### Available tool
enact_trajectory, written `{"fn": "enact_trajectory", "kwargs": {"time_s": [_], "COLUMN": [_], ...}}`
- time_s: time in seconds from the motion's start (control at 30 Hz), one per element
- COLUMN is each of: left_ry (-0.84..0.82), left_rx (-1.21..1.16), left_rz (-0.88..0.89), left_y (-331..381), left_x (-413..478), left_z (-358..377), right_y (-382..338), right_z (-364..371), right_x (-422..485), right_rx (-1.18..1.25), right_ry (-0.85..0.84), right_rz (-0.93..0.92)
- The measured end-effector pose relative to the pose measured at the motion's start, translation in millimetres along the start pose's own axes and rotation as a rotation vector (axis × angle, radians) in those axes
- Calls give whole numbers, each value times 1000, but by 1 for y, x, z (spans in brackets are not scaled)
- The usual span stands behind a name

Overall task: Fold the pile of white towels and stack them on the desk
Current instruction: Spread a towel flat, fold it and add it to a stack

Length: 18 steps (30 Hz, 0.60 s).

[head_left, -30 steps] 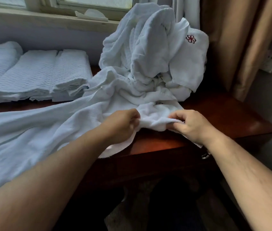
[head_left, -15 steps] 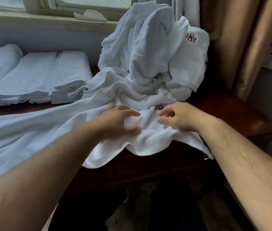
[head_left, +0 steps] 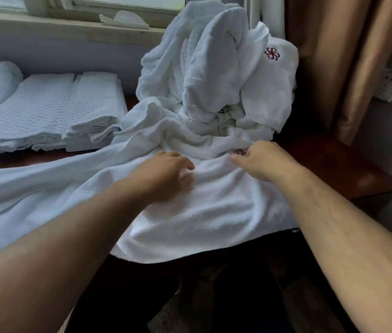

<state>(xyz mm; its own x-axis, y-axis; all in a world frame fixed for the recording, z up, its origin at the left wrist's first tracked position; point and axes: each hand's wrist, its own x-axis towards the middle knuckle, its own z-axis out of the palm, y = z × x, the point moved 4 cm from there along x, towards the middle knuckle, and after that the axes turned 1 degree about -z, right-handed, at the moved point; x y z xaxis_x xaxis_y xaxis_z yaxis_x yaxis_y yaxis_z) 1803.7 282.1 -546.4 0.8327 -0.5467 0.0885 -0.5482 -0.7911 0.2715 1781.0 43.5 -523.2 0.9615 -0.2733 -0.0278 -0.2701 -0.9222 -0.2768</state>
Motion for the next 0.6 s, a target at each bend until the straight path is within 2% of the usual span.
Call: {"fn": "enact_trajectory", "kwargs": {"time_s": [0.07, 0.13, 0.2, 0.27, 0.33, 0.43, 0.5, 0.53, 0.6], "left_ry": [61, 170, 275, 297, 284, 378, 434, 448, 471], "left_rx": [53, 77, 109, 194, 222, 88, 84, 122, 176], "left_rz": [69, 115, 122, 68, -9, -68, -107, -111, -52], "left_y": [6, 8, 7, 1, -7, -17, -22, -24, -22], "left_x": [13, 28, 44, 57, 62, 58, 54, 53, 51], "left_z": [-7, -16, -22, -19, -7, 11, 15, 14, 12], "right_y": [-7, -10, -11, -13, -11, 7, 20, 23, 21], "right_z": [6, 18, 26, 31, 35, 42, 49, 51, 49], "right_x": [12, 20, 27, 38, 45, 43, 40, 41, 45], "right_rx": [233, 577, 747, 837, 1032, 1620, 1972, 2025, 1907], "right_ry": [125, 99, 41, 27, 122, 408, 463, 452, 404], "right_rz": [111, 259, 358, 377, 339, 288, 290, 295, 282]}}
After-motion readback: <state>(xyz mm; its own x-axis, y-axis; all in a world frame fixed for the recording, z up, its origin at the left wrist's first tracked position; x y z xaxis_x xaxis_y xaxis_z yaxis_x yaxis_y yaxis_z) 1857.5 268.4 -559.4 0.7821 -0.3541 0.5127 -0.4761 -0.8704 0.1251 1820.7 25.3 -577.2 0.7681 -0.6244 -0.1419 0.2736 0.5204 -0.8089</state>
